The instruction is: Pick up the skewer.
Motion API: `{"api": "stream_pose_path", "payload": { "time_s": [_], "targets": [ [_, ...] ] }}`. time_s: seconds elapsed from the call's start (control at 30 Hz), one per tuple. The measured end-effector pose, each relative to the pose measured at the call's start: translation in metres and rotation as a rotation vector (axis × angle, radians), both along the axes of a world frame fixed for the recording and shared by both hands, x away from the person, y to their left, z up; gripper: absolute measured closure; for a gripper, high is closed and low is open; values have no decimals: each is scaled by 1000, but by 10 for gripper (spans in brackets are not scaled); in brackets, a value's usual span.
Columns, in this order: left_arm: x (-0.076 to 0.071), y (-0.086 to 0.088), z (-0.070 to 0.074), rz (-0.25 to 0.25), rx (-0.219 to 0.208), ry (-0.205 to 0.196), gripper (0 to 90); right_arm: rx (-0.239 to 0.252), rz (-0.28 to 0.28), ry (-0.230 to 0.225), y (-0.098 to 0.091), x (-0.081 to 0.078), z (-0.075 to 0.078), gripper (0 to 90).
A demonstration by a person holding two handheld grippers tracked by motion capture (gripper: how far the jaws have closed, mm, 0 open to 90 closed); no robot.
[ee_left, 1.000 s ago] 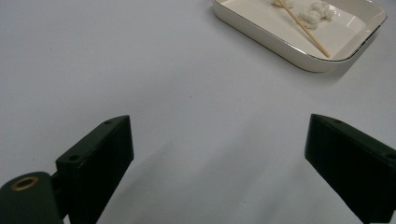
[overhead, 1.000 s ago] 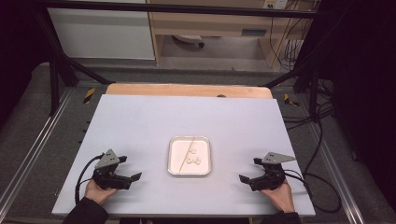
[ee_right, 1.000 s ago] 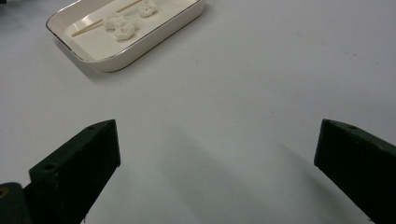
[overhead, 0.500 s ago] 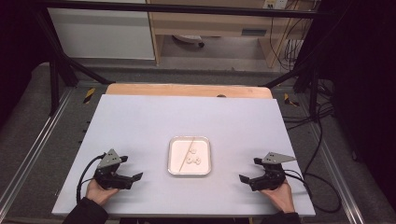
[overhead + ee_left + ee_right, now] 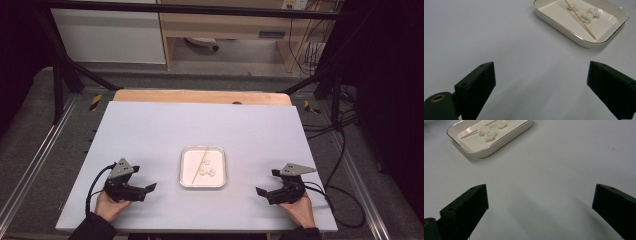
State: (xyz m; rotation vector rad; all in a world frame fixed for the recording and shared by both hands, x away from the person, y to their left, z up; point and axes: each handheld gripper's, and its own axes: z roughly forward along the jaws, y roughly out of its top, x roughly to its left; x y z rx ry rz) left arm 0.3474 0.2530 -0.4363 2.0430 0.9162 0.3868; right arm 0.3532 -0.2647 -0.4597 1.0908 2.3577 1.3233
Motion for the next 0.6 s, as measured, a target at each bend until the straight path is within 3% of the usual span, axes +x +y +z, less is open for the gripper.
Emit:
{"api": "stream_pose_path", "payload": {
  "time_s": [0.6],
  "targets": [
    [4,-35,18,-24,56,0,95,-7,-2,2,0,0,0,14]
  ]
}}
